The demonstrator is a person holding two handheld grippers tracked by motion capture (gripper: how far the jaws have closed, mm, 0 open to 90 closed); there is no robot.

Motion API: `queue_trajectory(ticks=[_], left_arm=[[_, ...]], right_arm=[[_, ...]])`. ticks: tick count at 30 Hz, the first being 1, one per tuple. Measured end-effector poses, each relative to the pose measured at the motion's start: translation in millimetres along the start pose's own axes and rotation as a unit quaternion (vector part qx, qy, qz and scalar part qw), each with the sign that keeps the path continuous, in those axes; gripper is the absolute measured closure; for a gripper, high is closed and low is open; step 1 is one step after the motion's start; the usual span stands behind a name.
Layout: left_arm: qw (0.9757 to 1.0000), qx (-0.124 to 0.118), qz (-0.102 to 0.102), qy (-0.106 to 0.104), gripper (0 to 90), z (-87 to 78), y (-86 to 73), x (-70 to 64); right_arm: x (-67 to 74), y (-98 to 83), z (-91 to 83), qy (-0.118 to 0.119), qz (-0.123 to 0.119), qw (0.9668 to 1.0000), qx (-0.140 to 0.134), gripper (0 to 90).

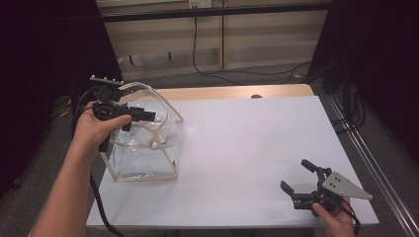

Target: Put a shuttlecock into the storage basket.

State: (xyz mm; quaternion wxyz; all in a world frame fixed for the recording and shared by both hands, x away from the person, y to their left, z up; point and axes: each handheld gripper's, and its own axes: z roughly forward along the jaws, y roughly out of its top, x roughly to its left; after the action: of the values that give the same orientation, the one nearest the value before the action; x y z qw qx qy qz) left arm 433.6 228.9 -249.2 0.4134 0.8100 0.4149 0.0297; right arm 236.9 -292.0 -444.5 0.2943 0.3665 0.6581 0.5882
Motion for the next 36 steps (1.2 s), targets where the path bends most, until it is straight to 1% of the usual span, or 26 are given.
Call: queue_trajectory(ticks=[3, 8, 12, 14, 18, 25, 31, 36], left_arm=[[0.9999, -0.005, 0.001, -0.009, 38.5, -1.8, -0.6, -2.4], [0.9997, -0.006, 0.014, -0.016, 35.9, -3.7, -0.3, -10.1], [0.9996, -0.002, 0.019, -0.023, 32.3, -2.9, -0.6, -15.5], [0.9993, 0.001, 0.025, -0.028, 31.7, -3.2, -0.9, -17.8], [0.999, -0.002, 0.026, -0.037, 28.5, -4.3, -2.1, -22.8], [0.9979, 0.001, 0.038, -0.053, 23.7, -5.5, -5.0, -33.1], [0.9971, 0.003, 0.046, -0.061, 22.7, -7.1, -6.5, -40.0], [0.9956, 0.003, 0.054, -0.077, 21.9, -7.4, -7.9, -45.9]], right_arm=[[-0.2, -0.1, 0.1, 0.0, 0.0, 1.0, 0.0, 0.7], [-0.1, -0.3, 0.5, 0.001, -0.001, 1.0, 0.0, 0.7], [0.0, -0.3, 0.4, 0.001, 0.001, 1.0, 0.0, 0.7], [-0.1, -0.2, 0.1, 0.0, 0.001, 1.0, 0.0, 0.7], [-0.5, -0.3, 0.0, -0.001, 0.002, 1.0, 0.0, 0.7], [-0.5, -0.1, 0.0, -0.001, 0.001, 1.0, 0.0, 0.7], [0.0, 0.0, -0.2, -0.001, 0.001, 1.0, -0.001, 0.7], [-0.4, -0.1, -0.1, -0.001, 0.001, 1.0, 0.0, 0.7]])
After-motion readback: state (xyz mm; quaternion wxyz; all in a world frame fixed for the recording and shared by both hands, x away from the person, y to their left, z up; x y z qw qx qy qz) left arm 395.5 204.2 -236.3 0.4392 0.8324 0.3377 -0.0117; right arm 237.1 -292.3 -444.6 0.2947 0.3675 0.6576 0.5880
